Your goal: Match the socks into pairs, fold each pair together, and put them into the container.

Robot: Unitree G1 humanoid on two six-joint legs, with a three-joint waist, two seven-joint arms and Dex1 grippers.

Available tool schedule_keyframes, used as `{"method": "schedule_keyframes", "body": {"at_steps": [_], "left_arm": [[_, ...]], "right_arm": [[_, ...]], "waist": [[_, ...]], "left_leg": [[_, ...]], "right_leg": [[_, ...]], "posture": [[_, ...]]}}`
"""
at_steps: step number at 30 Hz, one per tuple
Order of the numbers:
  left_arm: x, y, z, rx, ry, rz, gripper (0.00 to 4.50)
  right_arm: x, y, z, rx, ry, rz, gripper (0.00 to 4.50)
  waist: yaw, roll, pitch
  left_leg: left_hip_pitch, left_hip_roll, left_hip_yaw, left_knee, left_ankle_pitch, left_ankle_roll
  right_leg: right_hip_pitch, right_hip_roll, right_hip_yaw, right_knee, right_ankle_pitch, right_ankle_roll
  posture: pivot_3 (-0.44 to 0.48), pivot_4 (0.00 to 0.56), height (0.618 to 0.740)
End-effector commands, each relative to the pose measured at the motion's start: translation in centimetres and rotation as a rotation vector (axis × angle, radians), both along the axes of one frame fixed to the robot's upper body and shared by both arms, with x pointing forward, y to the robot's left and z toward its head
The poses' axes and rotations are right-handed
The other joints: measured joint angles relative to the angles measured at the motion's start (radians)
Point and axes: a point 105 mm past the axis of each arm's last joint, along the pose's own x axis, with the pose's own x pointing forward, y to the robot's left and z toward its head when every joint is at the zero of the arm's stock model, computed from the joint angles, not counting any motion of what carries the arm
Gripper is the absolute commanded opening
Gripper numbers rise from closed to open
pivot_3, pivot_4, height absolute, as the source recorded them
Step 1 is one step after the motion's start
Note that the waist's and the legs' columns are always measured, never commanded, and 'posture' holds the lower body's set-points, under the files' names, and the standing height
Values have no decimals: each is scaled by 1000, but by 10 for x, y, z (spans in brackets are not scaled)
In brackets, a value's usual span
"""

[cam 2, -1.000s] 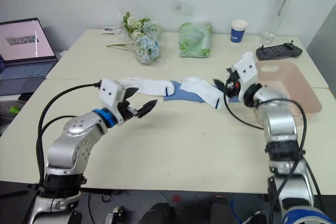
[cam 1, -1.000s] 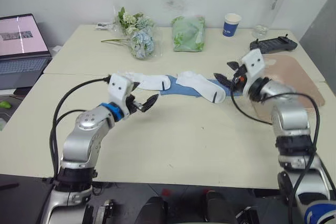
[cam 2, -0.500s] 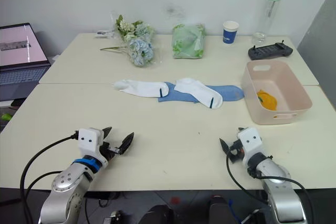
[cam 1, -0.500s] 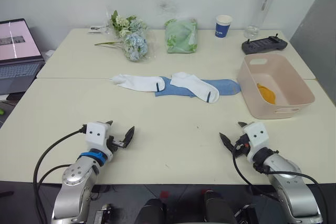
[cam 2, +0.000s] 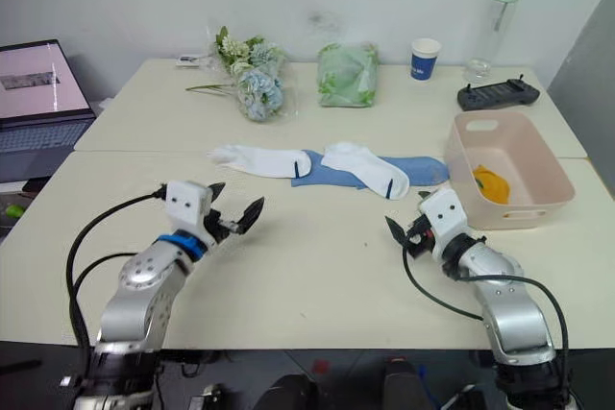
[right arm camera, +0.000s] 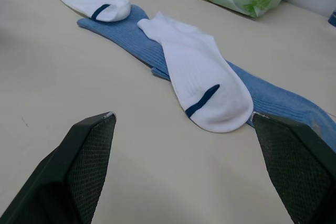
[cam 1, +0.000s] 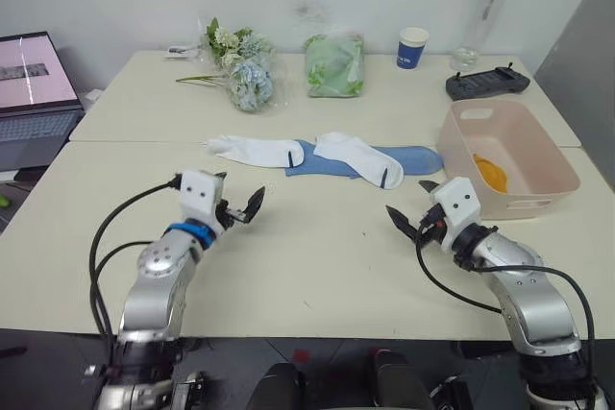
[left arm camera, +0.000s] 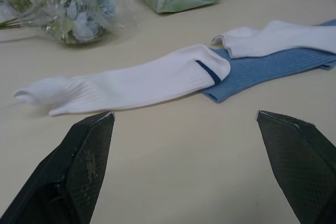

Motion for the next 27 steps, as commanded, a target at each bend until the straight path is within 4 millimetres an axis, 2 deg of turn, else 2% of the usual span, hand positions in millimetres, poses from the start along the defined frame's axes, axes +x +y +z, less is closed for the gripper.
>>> {"method": "schedule_keyframes", "body": {"at_steps": [1, 6, 12, 15, 19, 23, 27], "left_arm": [[31, -18, 11, 3, 9, -50, 4500], [61, -33, 16, 7, 8, -48, 4500], [80, -52, -9, 74, 109, -75, 4500], [86, -52, -6, 65, 88, -40, 3922], [90, -55, 2, -21, 59, -26, 2681], [88, -53, -2, -26, 56, -26, 1394], [89, -42, 4, -43, 34, 9, 80]], "right_arm": [[11, -2, 19, 18, -67, -5, 4432], [10, 8, 20, 30, -80, 0, 4432], [8, 16, 23, 45, -95, -7, 4432], [6, 14, 22, 46, -94, -23, 4500], [1, 13, 19, 43, -82, -33, 4500], [0, 13, 18, 43, -80, -40, 4500], [0, 12, 18, 41, -79, -43, 4500]], "waist": [[0, 0, 0], [-6, 0, 0], [-6, 0, 0], [-6, -1, 0], [-4, -1, 0], [-5, -1, 0], [-5, -1, 0]], "left_leg": [[0, 0, 0, 1, 0, 0], [-2, 0, 0, 0, 0, 0], [-2, -1, -1, 1, 0, 0], [-2, -1, -1, 1, 0, 0], [-2, -1, -1, 1, 0, 0], [-2, -1, -1, 1, 0, 0], [-2, -1, -1, 1, 0, 0]], "right_leg": [[0, 0, -1, 0, 0, 0], [-1, 0, -1, -2, 0, 0], [-2, 0, 0, 0, 1, 0], [-2, 0, 0, 0, 1, 0], [-2, 0, -1, 0, 1, 0], [-2, 0, 0, 0, 1, 0], [-2, 0, 0, 0, 1, 0]], "posture": [[0, 150, 740], [0, 150, 740], [0, 150, 740], [0, 150, 740], [0, 150, 740], [0, 150, 740], [0, 150, 740]]}}
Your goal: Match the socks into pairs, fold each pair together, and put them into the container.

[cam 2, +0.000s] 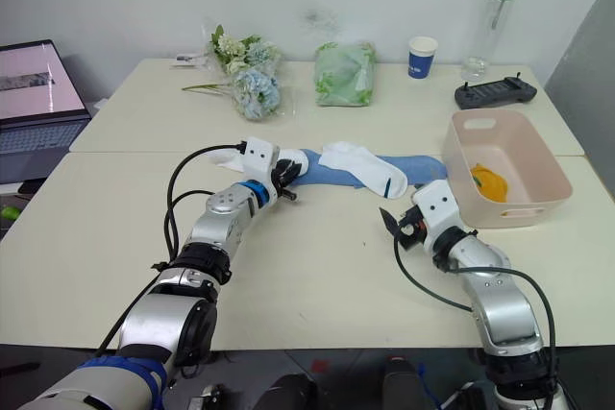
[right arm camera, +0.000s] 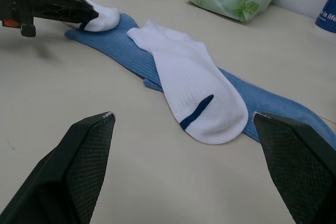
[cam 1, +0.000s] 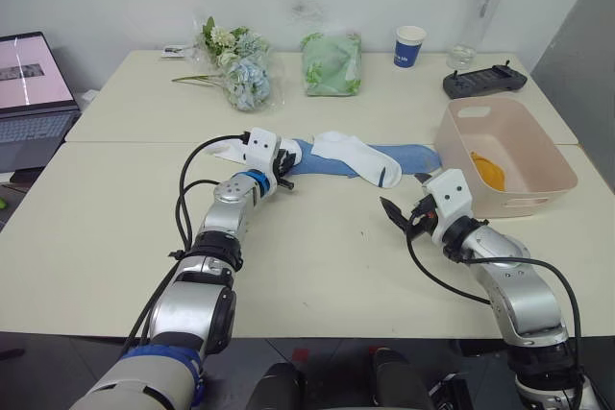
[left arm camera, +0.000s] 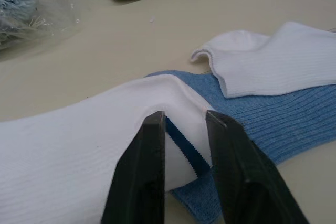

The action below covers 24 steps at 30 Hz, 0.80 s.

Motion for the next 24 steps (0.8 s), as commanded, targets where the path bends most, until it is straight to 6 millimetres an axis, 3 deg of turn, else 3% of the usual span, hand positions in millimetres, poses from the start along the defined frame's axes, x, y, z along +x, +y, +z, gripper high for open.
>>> {"method": "schedule_keyframes", "body": {"at_steps": [1, 6, 11, 17, 20, 24], "left_arm": [[3, 13, 15, -28, -59, 38, 32], [2, 25, 25, -61, -93, 60, 32], [-10, 45, 45, -89, -166, 28, 32], [-25, 34, 37, -85, -137, -72, 32], [-26, 13, 23, -33, -101, -132, 580], [-15, 2, 14, 5, -81, -99, 1794]], "right_arm": [[-3, 3, 15, 10, -55, 9, 4500], [-2, 3, 14, 11, -54, 12, 4500], [3, 5, 17, 10, -58, 32, 4500], [6, 7, 18, 11, -56, 59, 4500], [4, 15, 20, 7, -60, 113, 4500], [-6, 28, 24, 5, -63, 218, 4500]], "waist": [[0, 0, 0], [0, 0, 0], [-6, 0, 0], [0, 0, 0], [1, 0, 0], [1, 0, 0]], "left_leg": [[0, 0, 0, 0, 0, 0], [0, 0, 0, 0, 0, 0], [0, 0, 0, 0, 0, 0], [0, 0, -1, 0, 0, 0], [0, 0, -1, 0, 0, 0], [0, 0, 0, 1, 0, 0]], "right_leg": [[0, 0, 0, 0, 0, 0], [0, 0, 0, 0, 0, 0], [0, 0, 0, 0, 0, 0], [0, 0, 0, 0, 0, 0], [0, 0, 0, 0, 0, 0], [0, 0, 0, 0, 0, 0]], "posture": [[0, 150, 740], [0, 150, 740], [0, 150, 740], [0, 150, 740], [0, 150, 740], [0, 150, 740]]}}
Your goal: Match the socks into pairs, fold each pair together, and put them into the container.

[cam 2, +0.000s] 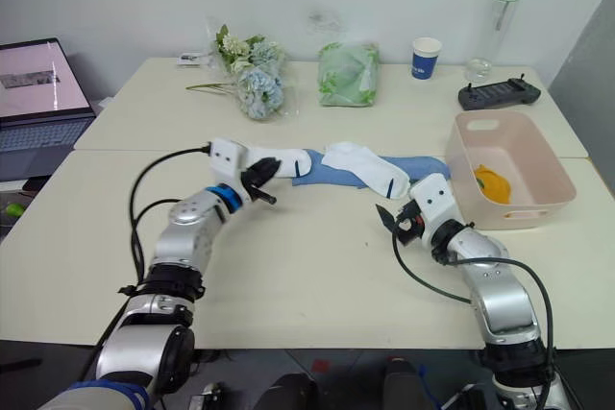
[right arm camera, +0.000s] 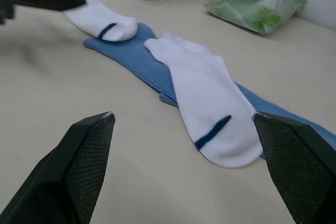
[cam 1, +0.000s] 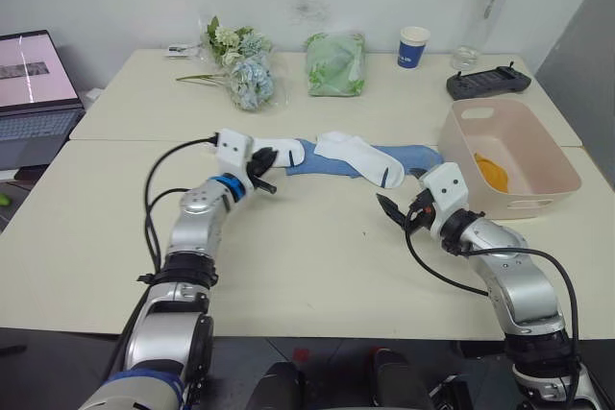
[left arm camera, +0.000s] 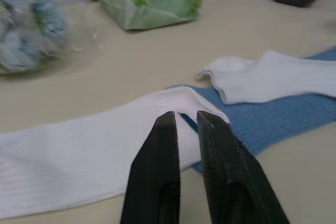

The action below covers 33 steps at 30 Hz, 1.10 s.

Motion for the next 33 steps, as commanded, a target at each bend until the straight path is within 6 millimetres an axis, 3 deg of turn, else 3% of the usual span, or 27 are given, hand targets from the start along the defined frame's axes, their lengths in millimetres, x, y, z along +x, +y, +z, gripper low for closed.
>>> {"method": "schedule_keyframes", "body": {"at_steps": [1, 4, 8, 15, 18, 26, 30, 33], "left_arm": [[11, -6, 11, 40, -45, 22, 2077], [16, -18, 8, 88, -44, 1, 3065], [28, -19, 4, 161, -28, 64, 4353], [36, -10, 1, 108, 33, 144, 4465], [37, -6, 7, 50, 20, 162, 3882], [36, 1, 9, 20, -3, 177, 1330], [35, 14, 13, -16, -26, 206, 48], [33, 23, 21, -24, -69, 221, 20]], "right_arm": [[-12, 16, 19, 20, -63, 119, 4500], [-19, 23, 22, 32, -56, 174, 4500], [-19, 16, 16, -21, -54, 146, 4500], [-20, 15, 14, -26, -54, 130, 4500], [-20, 14, 15, -22, -57, 120, 4500], [-19, 13, 9, -22, -38, 113, 4500], [-17, 14, 10, -17, -42, 111, 4500], [-16, 15, 10, -14, -43, 112, 4500]], "waist": [[0, 0, 0], [-3, 0, 0], [-1, 0, 0], [-2, 0, 0], [-2, 0, 0], [-2, 0, 0], [-3, 0, 0], [-3, 0, 0]], "left_leg": [[0, 0, 0, 0, 0, 0], [0, 0, 0, 0, 0, 0], [0, 0, 1, 0, 0, 0], [0, 0, 1, 0, 0, 0], [0, 0, 0, 0, 0, 0], [0, 0, 0, 0, 0, 0], [0, 0, 0, 0, 0, 0], [0, 0, 0, 0, 0, 0]], "right_leg": [[0, 0, 0, 0, 0, 0], [0, 0, 0, 1, 0, 0], [0, 0, 0, 0, 0, 0], [0, 0, -1, 1, 0, 0], [0, 0, 0, 1, 0, 0], [0, 0, 0, 0, 0, 0], [0, 0, 0, 1, 0, 0], [0, 0, 0, 1, 0, 0]], "posture": [[0, 150, 740], [0, 150, 740], [0, 150, 740], [0, 150, 740], [0, 150, 740], [0, 150, 740], [0, 150, 740], [0, 150, 740]]}}
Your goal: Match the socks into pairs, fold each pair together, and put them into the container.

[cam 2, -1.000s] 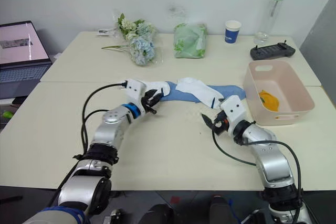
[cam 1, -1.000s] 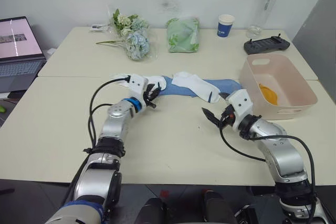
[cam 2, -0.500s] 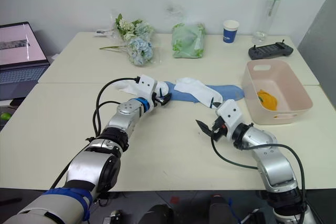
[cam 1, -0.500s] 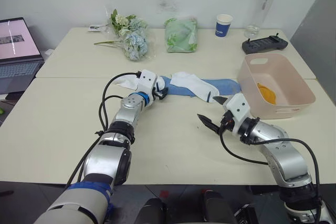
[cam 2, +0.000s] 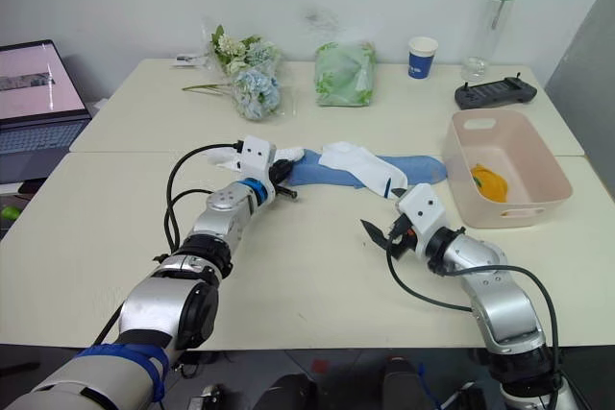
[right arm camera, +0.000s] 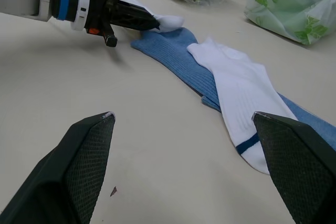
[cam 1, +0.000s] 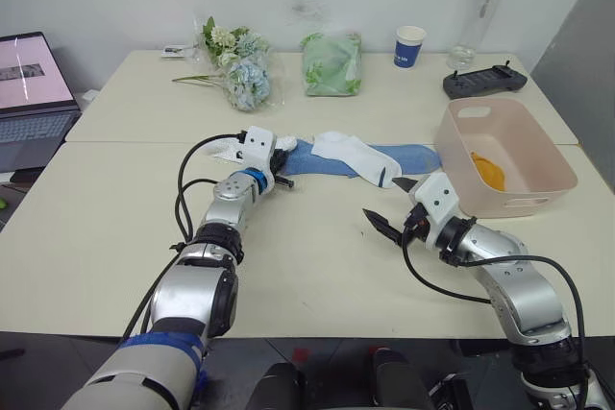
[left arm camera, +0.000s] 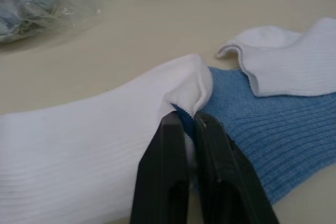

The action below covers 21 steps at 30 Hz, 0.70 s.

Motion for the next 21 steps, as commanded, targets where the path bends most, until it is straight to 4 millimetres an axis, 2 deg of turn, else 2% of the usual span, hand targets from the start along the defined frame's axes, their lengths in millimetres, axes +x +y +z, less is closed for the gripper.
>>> {"method": "schedule_keyframes", "body": {"at_steps": [1, 6, 10, 11, 15, 16, 18, 21], "left_arm": [[1, 13, 27, 14, -125, 22, 20], [-12, 21, 42, 57, -217, -40, 20], [-38, 5, 49, 77, -231, -238, 20], [-48, -3, 49, 85, -214, -315, 20], [-121, -54, 39, 99, -65, -728, 20], [-133, -65, 36, 90, -33, -786, 20], [-148, -85, 32, 57, 9, -859, 20], [-156, -109, 25, -2, 64, -909, 20]], "right_arm": [[0, 5, 12, 12, -52, 18, 4500], [2, 6, 14, 25, -49, 27, 4500], [4, -1, 18, 31, -52, 17, 4500], [5, -4, 19, 30, -51, 13, 4500], [17, -34, 27, -17, -80, -52, 4500], [20, -40, 30, -26, -91, -64, 4500], [24, -46, 34, -29, -105, -75, 4500], [16, -43, 38, 22, -69, 6, 4500]], "waist": [[0, 0, 0], [0, 0, 0], [0, 0, 0], [1, 0, 0], [-1, 1, 0], [2, 1, 0], [6, 0, 0], [5, 0, 0]], "left_leg": [[0, 0, 0, 0, 0, 0], [0, 0, 0, 0, 0, 0], [0, 0, 0, 0, 0, 0], [0, 0, 0, 0, 0, 0], [-1, 1, 0, -1, 0, 0], [-1, 1, 0, -1, 0, 0], [0, 1, 0, 0, 0, 0], [1, 1, 0, 0, 0, 0]], "right_leg": [[0, 0, 0, 0, 0, 0], [0, 0, 0, 0, 0, 0], [0, 0, 0, 0, 0, 0], [0, 0, 0, 0, 0, 0], [0, 0, 2, -1, 0, 0], [0, 0, 2, -1, 0, 0], [1, 0, 2, 0, 0, 0], [2, 1, 1, 0, 0, 0]], "posture": [[0, 150, 740], [0, 150, 740], [0, 150, 740], [0, 150, 740], [0, 150, 740], [0, 150, 740], [0, 150, 740], [0, 150, 740]]}}
